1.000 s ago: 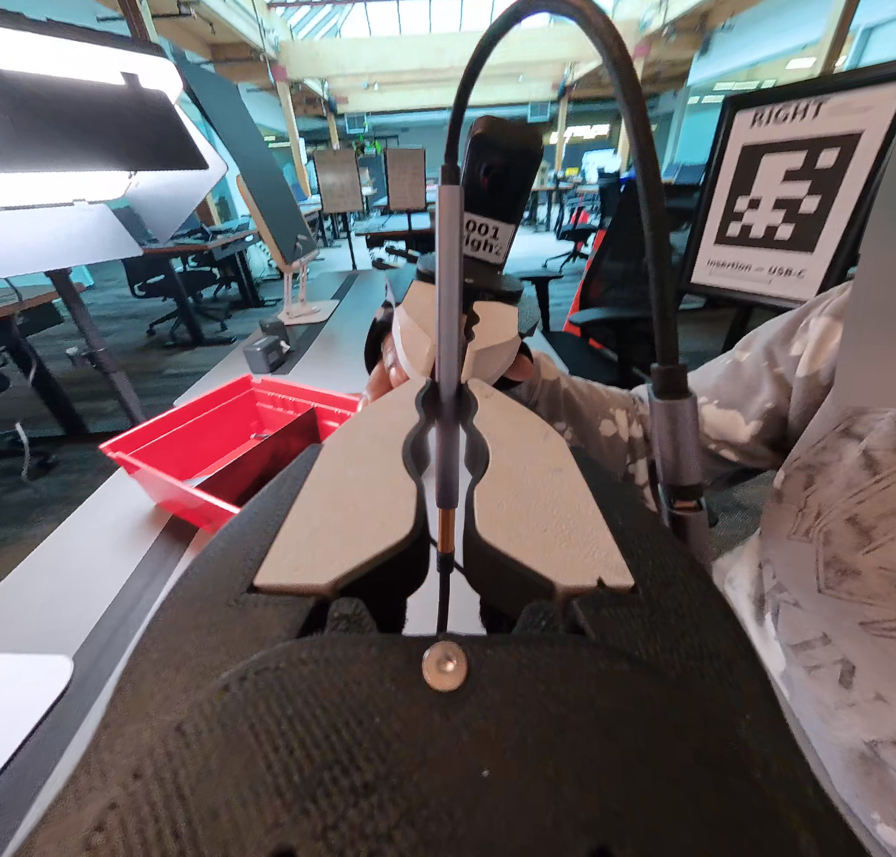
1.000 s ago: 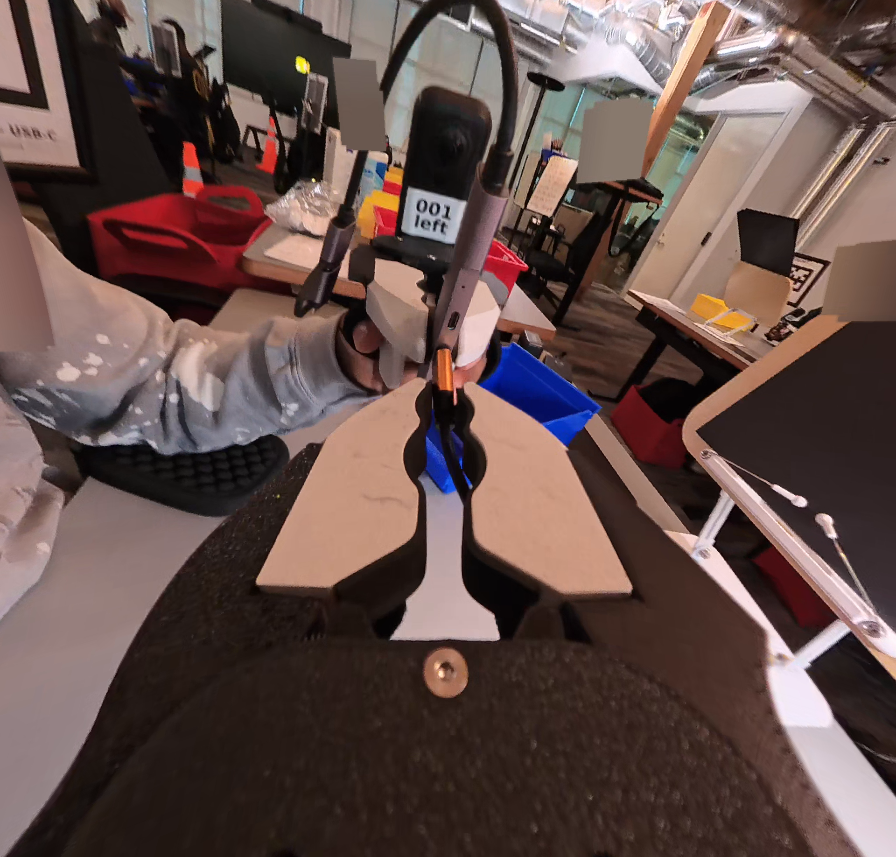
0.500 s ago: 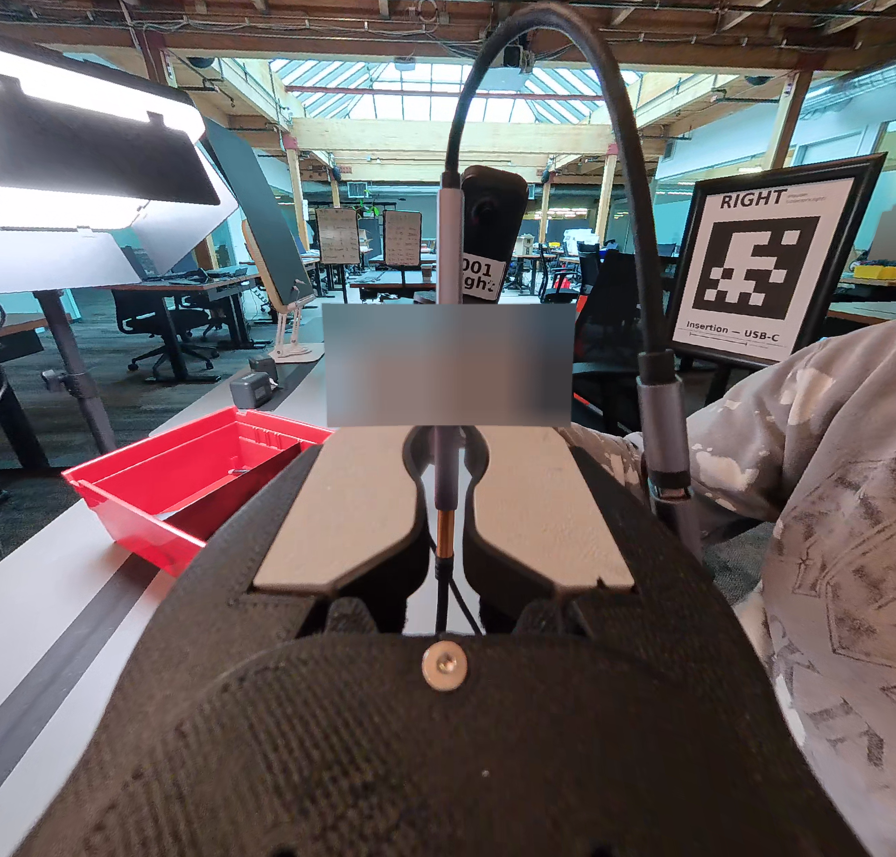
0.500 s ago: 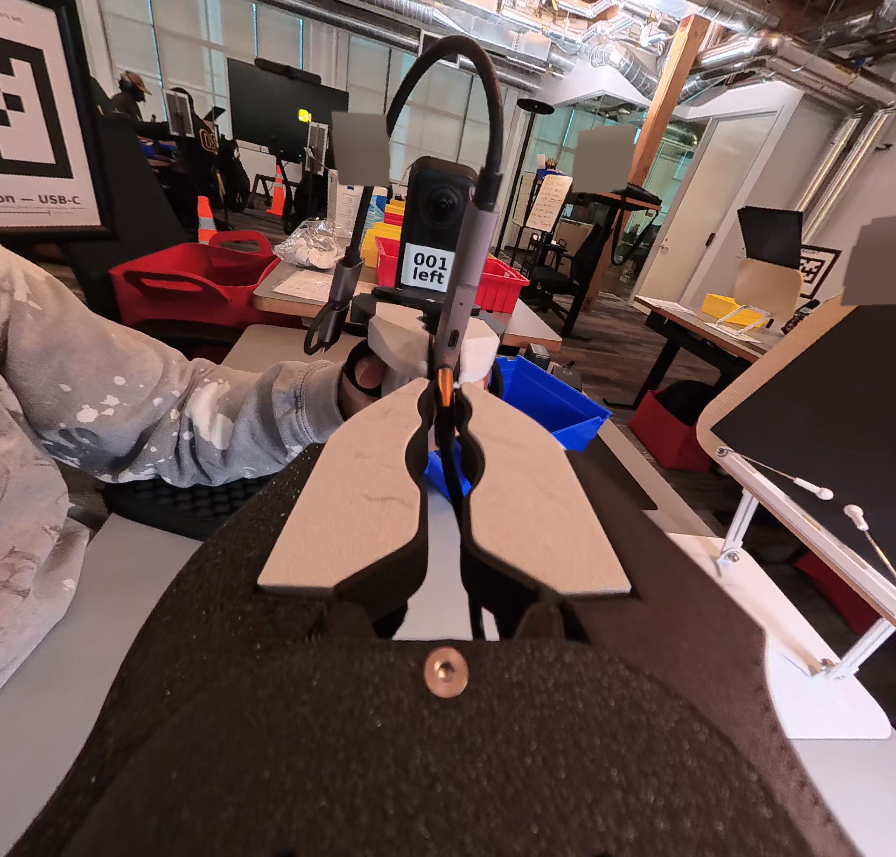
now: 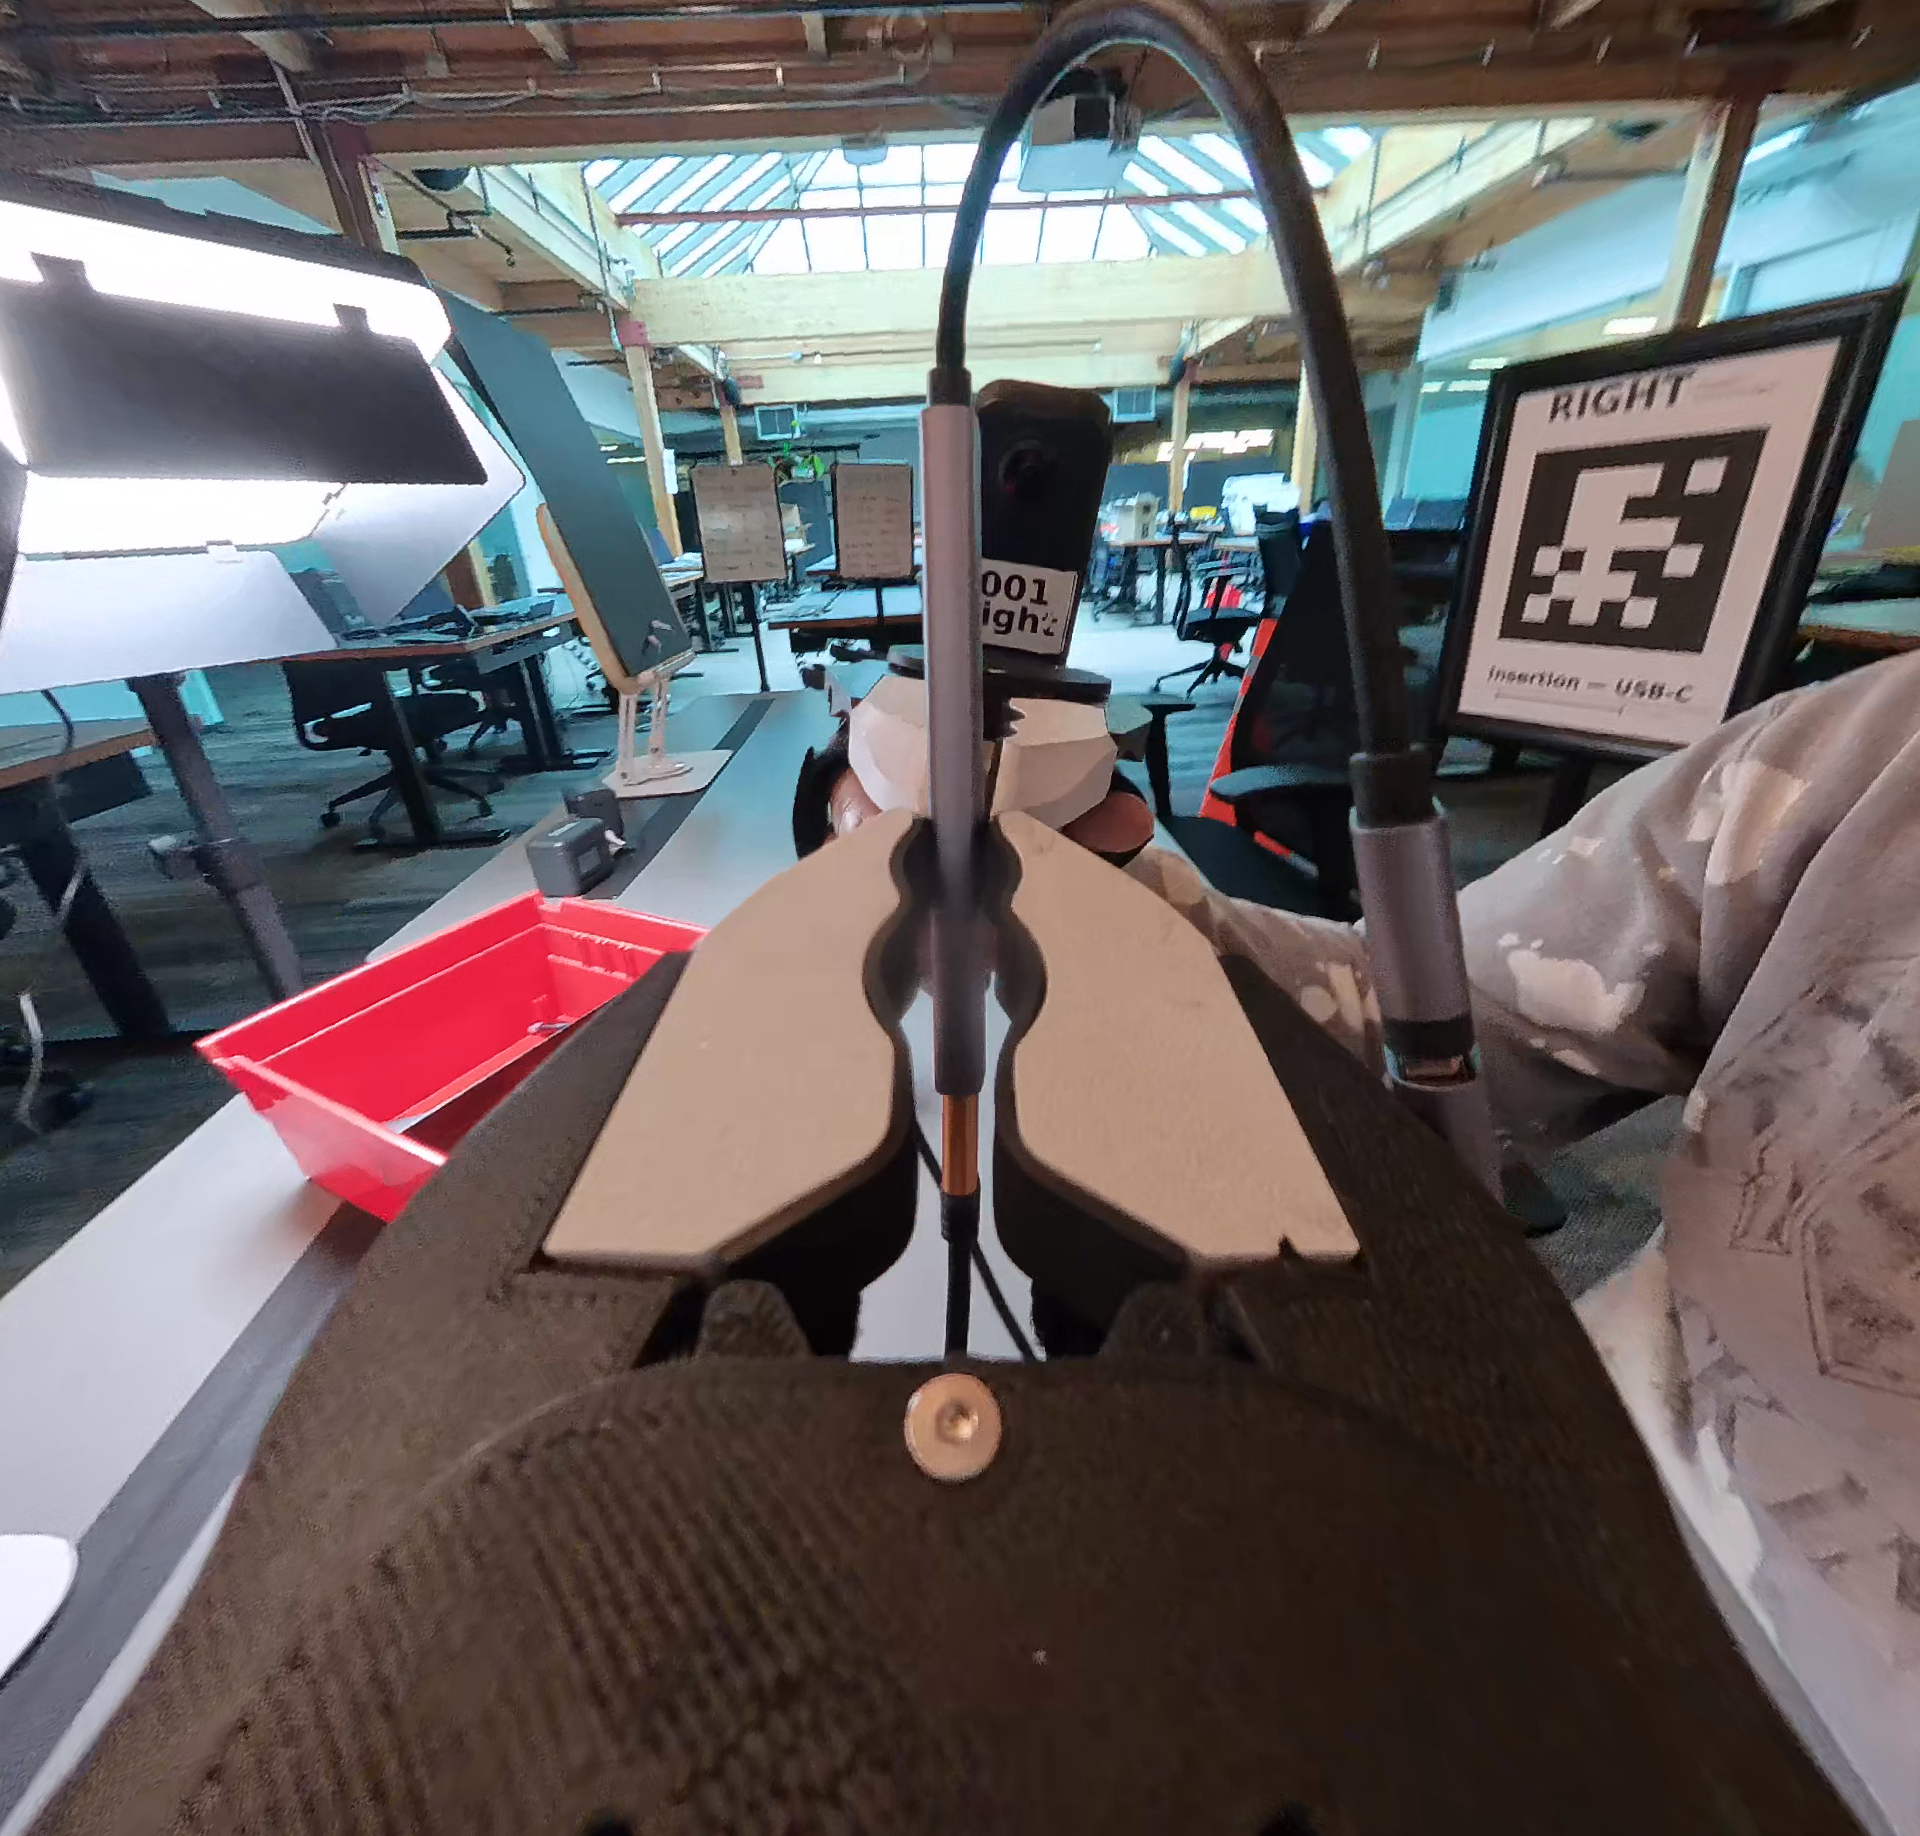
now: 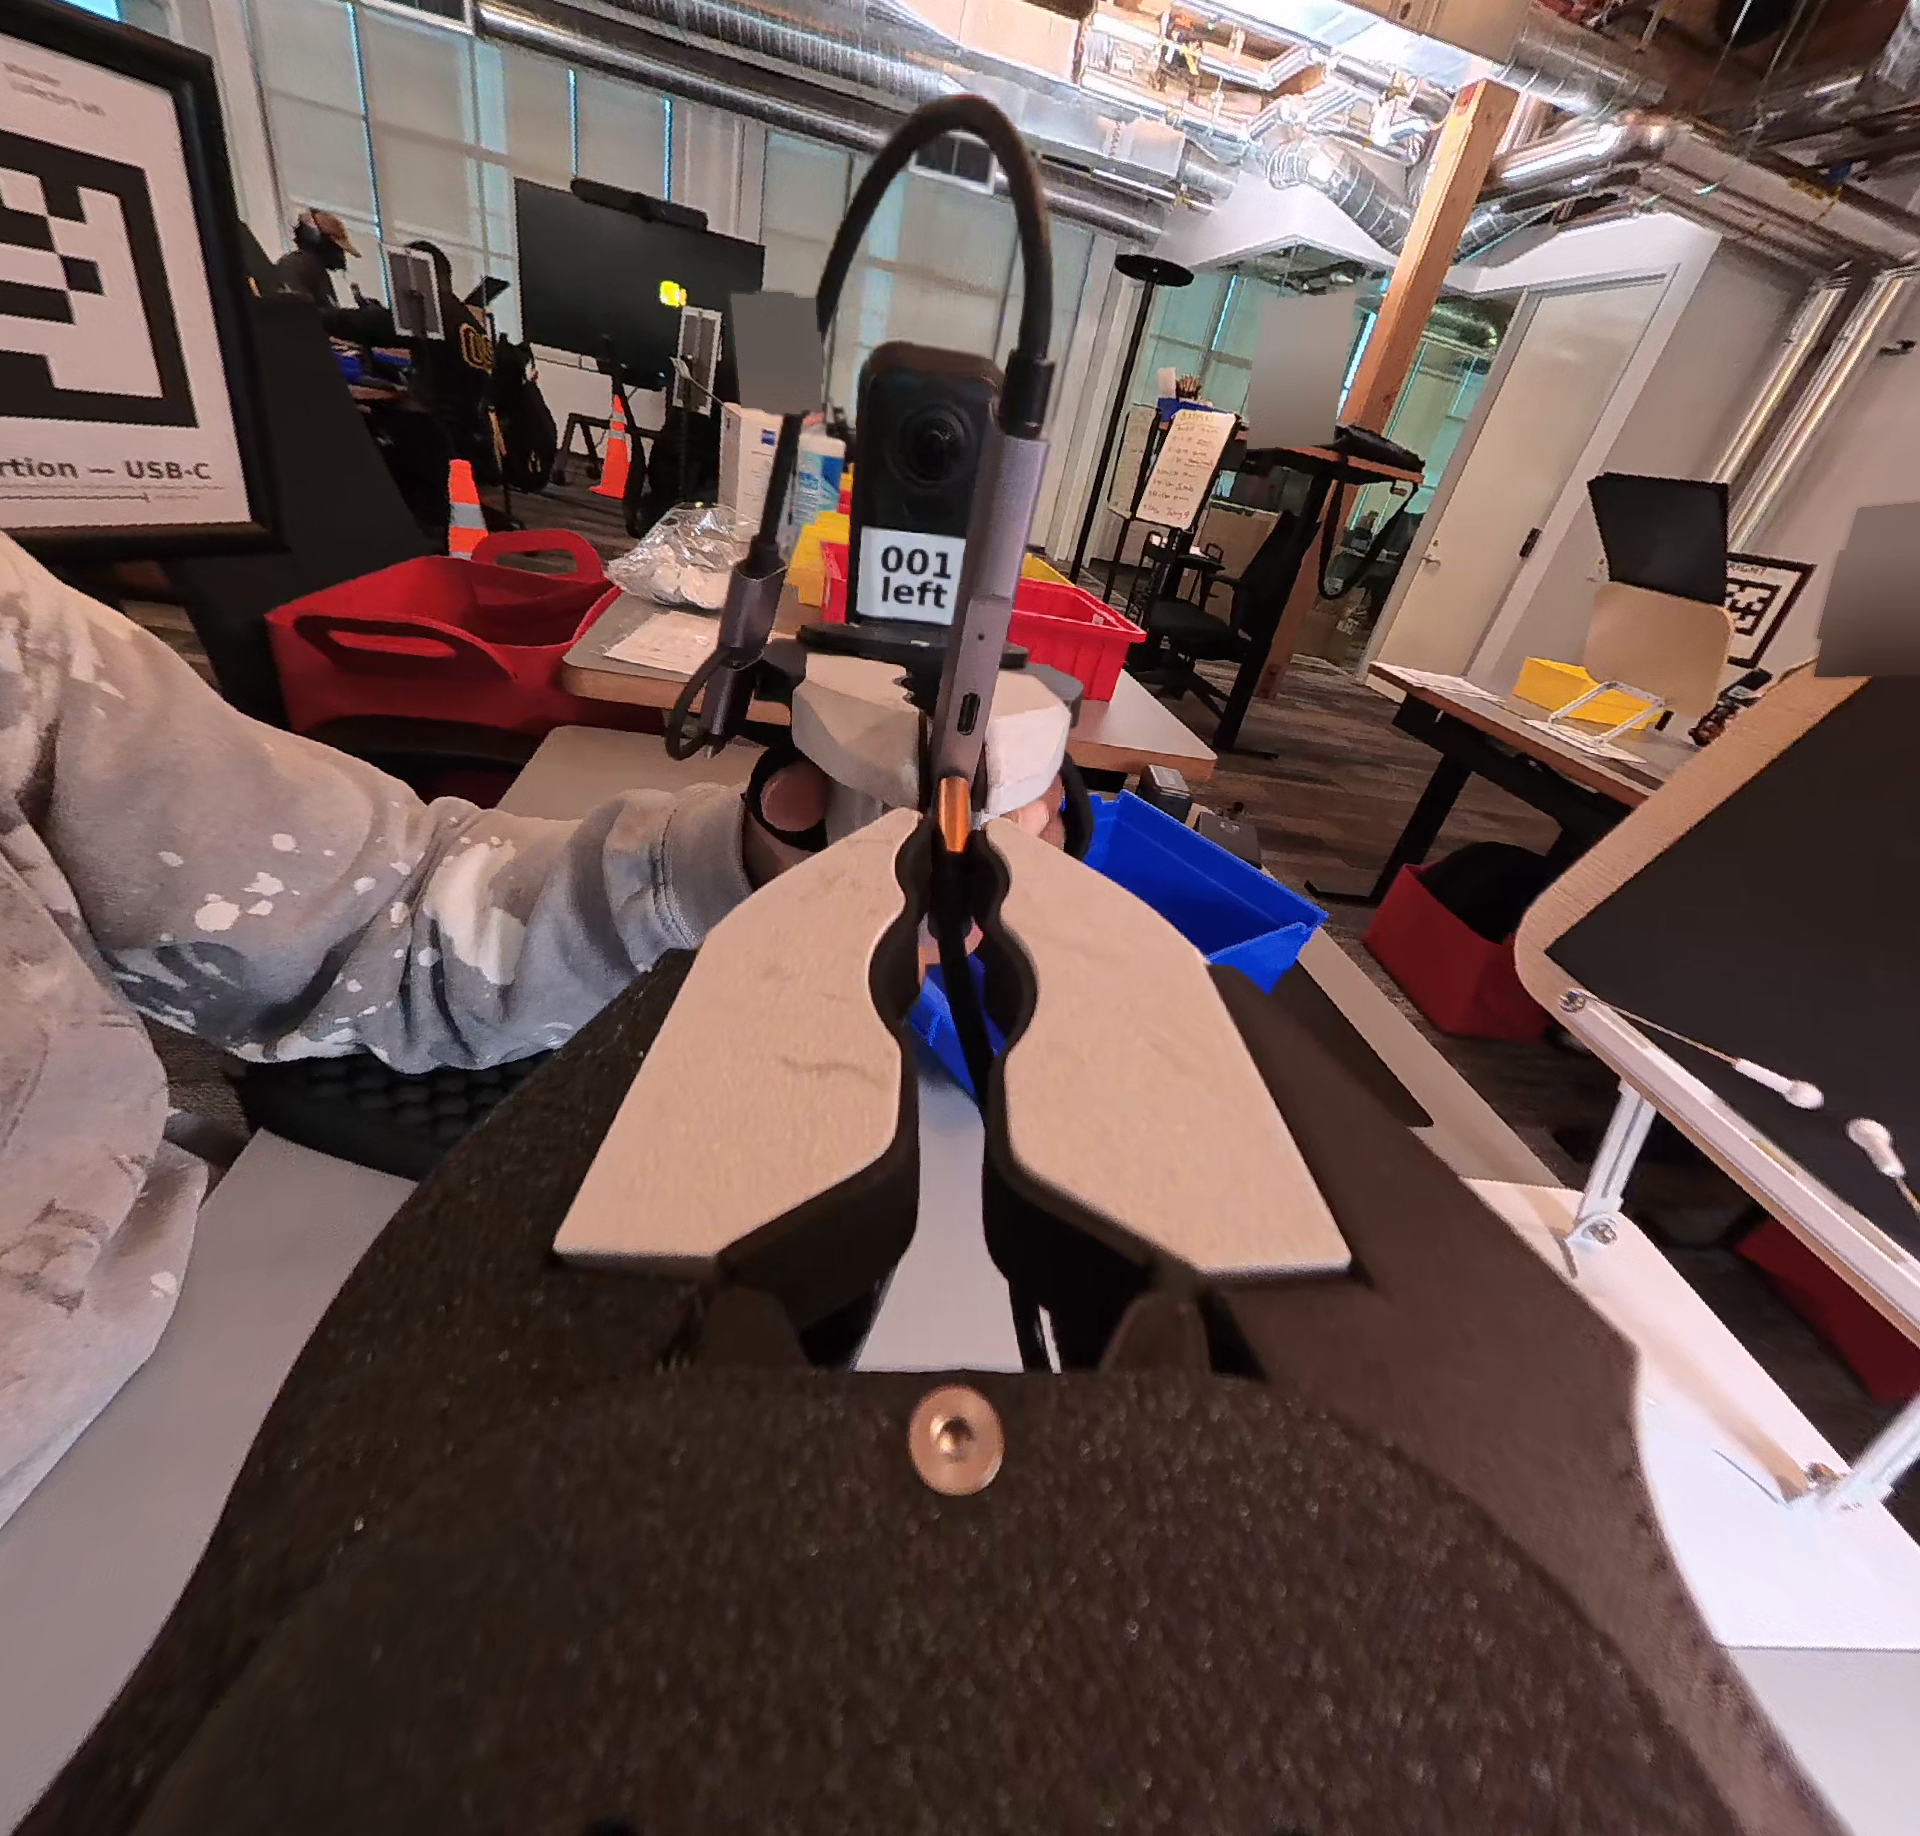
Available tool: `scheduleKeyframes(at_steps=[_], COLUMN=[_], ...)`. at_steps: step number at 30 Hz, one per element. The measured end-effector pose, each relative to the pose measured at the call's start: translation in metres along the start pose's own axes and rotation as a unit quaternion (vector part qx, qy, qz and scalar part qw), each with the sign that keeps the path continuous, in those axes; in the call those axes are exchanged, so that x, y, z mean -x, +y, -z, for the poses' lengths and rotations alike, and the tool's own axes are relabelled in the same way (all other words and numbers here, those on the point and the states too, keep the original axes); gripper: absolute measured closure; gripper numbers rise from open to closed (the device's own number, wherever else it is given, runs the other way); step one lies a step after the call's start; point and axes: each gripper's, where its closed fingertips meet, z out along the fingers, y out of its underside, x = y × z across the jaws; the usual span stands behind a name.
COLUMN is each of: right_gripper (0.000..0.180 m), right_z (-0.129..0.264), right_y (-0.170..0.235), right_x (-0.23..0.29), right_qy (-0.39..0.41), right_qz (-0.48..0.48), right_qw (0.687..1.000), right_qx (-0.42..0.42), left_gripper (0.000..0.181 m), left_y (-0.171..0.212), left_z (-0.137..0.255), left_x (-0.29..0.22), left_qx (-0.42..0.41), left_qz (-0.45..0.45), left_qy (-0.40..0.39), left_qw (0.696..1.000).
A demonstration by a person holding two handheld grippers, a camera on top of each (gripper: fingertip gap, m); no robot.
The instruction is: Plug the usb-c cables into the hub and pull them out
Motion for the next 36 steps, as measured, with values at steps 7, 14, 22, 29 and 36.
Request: scheduleKeyframes(at_steps=[7,14,22,29,36], right_gripper=[0.173,0.173,0.173,0.173,0.174], right_z=[0.001,0.008,0.086,0.109,0.126], right_y=[-0.002,0.003,0.013,-0.002,-0.035], right_x=[-0.001,-0.01,-0.071,-0.092,-0.135], right_qy=[-0.016,-0.027,0.084,0.189,0.322], right_qz=[-0.008,-0.017,-0.033,0.008,0.098], right_qw=[0.999,0.998,0.994,0.981,0.939], right_qx=[-0.035,-0.053,-0.068,-0.046,-0.066], left_gripper=[0.171,0.172,0.171,0.171,0.171], left_y=[-0.007,-0.005,-0.076,-0.068,-0.056], left_z=[-0.001,-0.007,0.093,0.104,0.095], left_x=[0.001,0.01,0.03,0.044,0.046], left_qx=[0.018,-0.01,-0.068,-0.024,0.012], left_qz=[-0.029,-0.02,-0.064,-0.033,-0.04], left_qy=[-0.031,-0.054,-0.159,-0.194,-0.195], left_qw=[0.999,0.998,0.983,0.98,0.98])
